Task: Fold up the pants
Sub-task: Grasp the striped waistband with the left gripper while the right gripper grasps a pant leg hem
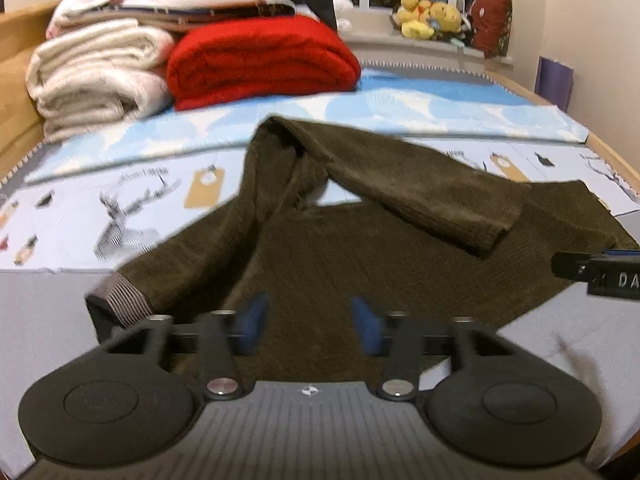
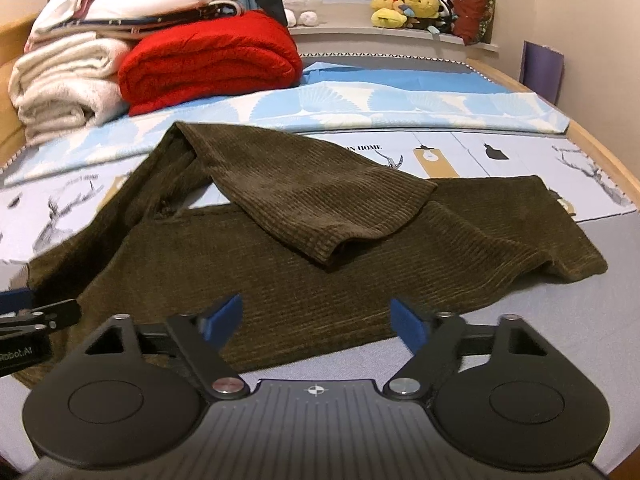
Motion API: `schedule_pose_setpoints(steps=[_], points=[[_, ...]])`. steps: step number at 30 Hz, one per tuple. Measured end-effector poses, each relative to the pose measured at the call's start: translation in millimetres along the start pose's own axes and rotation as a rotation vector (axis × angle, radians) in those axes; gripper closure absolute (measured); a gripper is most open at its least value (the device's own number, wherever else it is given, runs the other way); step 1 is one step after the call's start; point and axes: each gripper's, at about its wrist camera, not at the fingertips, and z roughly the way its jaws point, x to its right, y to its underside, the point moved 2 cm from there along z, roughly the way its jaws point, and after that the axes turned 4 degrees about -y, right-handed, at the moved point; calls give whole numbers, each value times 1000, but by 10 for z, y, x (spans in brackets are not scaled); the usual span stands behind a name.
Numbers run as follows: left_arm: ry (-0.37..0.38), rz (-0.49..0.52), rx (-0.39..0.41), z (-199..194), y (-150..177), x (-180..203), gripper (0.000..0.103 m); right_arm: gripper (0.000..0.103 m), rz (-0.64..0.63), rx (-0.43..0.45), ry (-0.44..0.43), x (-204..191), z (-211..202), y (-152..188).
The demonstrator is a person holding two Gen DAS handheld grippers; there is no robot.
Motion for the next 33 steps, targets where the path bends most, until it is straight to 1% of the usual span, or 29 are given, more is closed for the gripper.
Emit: schedule_pose_setpoints(steps=[1, 2, 3, 5, 7, 8, 10, 11, 12, 13, 14, 15, 17, 18, 19, 20, 22, 24, 26, 28, 30, 33], points=[[1, 6, 12, -20, -18, -39, 72, 30, 16, 6, 1, 48, -20, -24], [8, 16, 19, -33, -45, -90, 76, 32, 42, 21, 1, 125, -52, -62], [15, 25, 18, -26, -73, -146, 83, 34, 68, 13, 2, 183, -63, -87], [11, 47, 8, 15, -138, -303, 84, 35, 134, 36, -3, 369, -74, -173], [-25, 62, -8, 95, -194, -525, 84, 36, 171, 47, 35, 624, -57, -258], [-42, 54, -28, 151, -200, -664, 84, 36, 199, 46, 60, 785, -34, -293], [-69, -4, -83, 279, -133, -972, 84, 35, 261, 12, 103, 1081, 54, -317], [-78, -68, -143, 370, -77, -1156, 84, 35, 279, 1, 126, 1216, 104, -323], [-71, -137, -197, 452, -33, -1321, 84, 35, 291, 5, 148, 1358, 150, -339], [-65, -198, -240, 525, 5, -1459, 84, 35, 316, -15, 169, 1492, 200, -339], [-74, -236, -282, 602, 49, -1570, 84, 35, 337, -25, 184, 1639, 241, -360], [-87, -245, -310, 655, 81, -1637, 83, 35, 345, -21, 202, 1782, 271, -374], [-100, -254, -356, 761, 125, -1735, 79, 35, 391, -50, 230, 2060, 374, -377], [-104, -263, -376, 806, 136, -1771, 69, 35, 415, -75, 245, 2118, 468, -338], [-109, -277, -394, 853, 151, -1815, 55, 35, 441, -81, 249, 2222, 509, -314], [-113, -294, -413, 901, 164, -1850, 49, 35, 465, -88, 248, 2320, 551, -309], [-108, -318, -461, 1016, 196, -1872, 30, 35, 501, -128, 251, 2402, 695, -252], [-114, -318, -501, 1115, 223, -1885, 26, 32, 522, -173, 264, 2424, 809, -159], [-122, -304, -521, 1198, 237, -1862, 24, 29, 551, -198, 260, 2489, 942, -146], [-117, -306, -534, 1273, 248, -1843, 16, 28, 568, -218, 252, 2501, 1049, -126], [-121, -308, -549, 1356, 261, -1826, 13, 26, 576, -236, 252, 2508, 1129, -116], [-141, -269, -563, 1461, 271, -1768, 12, 25, 592, -258, 255, 2502, 1238, -89]])
